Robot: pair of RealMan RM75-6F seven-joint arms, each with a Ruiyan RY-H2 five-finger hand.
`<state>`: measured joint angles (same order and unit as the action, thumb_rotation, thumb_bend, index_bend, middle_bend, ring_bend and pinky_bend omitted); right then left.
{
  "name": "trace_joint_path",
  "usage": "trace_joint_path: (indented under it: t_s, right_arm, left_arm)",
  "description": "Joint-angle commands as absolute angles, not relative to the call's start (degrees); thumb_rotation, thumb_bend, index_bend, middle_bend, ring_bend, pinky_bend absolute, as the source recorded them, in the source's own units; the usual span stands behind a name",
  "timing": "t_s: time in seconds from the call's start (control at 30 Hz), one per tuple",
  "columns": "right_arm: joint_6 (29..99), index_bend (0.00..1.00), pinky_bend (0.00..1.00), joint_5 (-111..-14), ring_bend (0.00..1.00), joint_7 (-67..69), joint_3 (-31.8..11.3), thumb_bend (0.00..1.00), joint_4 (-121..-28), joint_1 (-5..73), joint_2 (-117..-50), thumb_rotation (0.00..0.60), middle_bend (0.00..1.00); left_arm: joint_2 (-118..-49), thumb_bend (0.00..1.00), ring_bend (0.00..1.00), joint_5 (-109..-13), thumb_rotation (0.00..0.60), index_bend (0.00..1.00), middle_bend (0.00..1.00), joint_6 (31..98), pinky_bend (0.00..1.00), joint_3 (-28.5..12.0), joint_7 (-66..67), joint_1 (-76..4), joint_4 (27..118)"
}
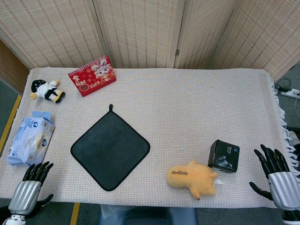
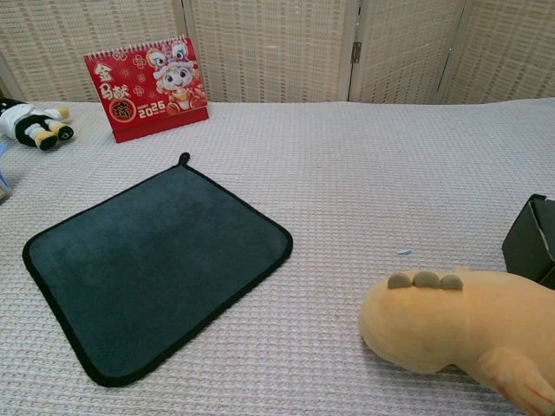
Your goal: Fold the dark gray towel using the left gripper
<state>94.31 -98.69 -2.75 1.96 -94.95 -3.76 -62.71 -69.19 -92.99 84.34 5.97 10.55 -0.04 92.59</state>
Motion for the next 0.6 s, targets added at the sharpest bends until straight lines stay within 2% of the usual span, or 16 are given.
trace_joint_path:
  t_s: [0.03, 0.23, 0.3, 0.4, 0.43, 0.47, 0.5, 0.53, 0.57, 0.6]
  right_arm:
    - [94.1, 0.0, 0.0, -98.6, 0.0, -2.78, 1.97, 0.21, -94.93, -3.66, -62.68, 0.6, 0.0]
    - [96.31, 0.0, 0.0, -100.62, 0.0, -2.32, 2.81, 0.21, -94.72, -4.66, -62.48, 0.6, 0.0]
    - [96.52, 0.0, 0.0, -100.67, 0.0, -2.12, 2.98, 0.21, -94.58, -4.89, -62.4, 0.6, 0.0]
    - [96.53, 0.0, 0.0, -100.56, 0.0, -1.79, 2.96, 0.21, -94.65, -4.91, -62.2, 0.6, 0.0]
    - [96.71, 0.0, 0.0, -100.7, 0.0, -1.75, 2.95, 0.21, -94.64, -4.94, -62.18, 0.6, 0.0]
    - [96.89, 0.0, 0.0, -100.81, 0.0, -1.7, 2.91, 0.21, -94.61, -4.97, -62.19, 0.6, 0.0]
    - [96.99, 0.0, 0.0, -100.73, 0.0, -1.65, 2.81, 0.21, -94.58, -4.99, -62.2, 0.6, 0.0]
    - [96.99, 0.0, 0.0, -100.57, 0.0, -1.61, 2.69, 0.21, -94.57, -4.97, -62.21, 0.6, 0.0]
    - [96.92, 0.0, 0.0, -100.31, 0.0, -1.57, 2.54, 0.21, -94.54, -4.92, -62.24, 0.6, 0.0]
    - [96.63, 0.0, 0.0, -99.87, 0.0, -1.53, 2.39, 0.21, -94.53, -4.82, -62.28, 0.6, 0.0]
  left_arm:
    - [-69.3, 0.23, 0.08, -92.99, 0.6, 0.02, 0.08, 84.11, 0.0, 5.99, 10.71, -0.13, 92.55]
    - [-69.51, 0.23, 0.08, -94.17, 0.6, 0.02, 0.08, 83.61, 0.01, 6.13, 9.91, -0.86, 92.52]
    - [-69.6, 0.23, 0.09, -96.48, 0.6, 0.01, 0.08, 84.63, 0.05, 5.83, 7.85, -1.66, 91.77]
    - [-69.17, 0.23, 0.15, -98.98, 0.6, 0.01, 0.11, 85.32, 0.2, 4.68, 1.0, -3.95, 91.07]
    - [-69.03, 0.23, 0.26, -99.84, 0.6, 0.02, 0.18, 85.85, 0.33, 4.06, 0.29, -4.65, 91.03]
    - [-69.25, 0.24, 0.48, -101.39, 0.6, 0.05, 0.35, 87.07, 0.55, 3.15, 0.59, -5.39, 90.7]
    - [-69.98, 0.24, 0.64, -104.11, 0.6, 0.08, 0.5, 88.56, 0.7, 2.37, 1.95, -6.3, 90.07]
    - [-70.44, 0.24, 0.86, -106.35, 0.6, 0.12, 0.73, 88.98, 0.89, 2.33, 3.27, -7.04, 89.94]
    - [-70.87, 0.24, 0.98, -108.75, 0.6, 0.18, 0.9, 89.08, 0.99, 2.28, 4.72, -7.99, 89.84]
    - [-71.45, 0.24, 1.0, -110.73, 0.6, 0.23, 0.96, 88.28, 1.0, 2.12, 6.66, -9.23, 90.12]
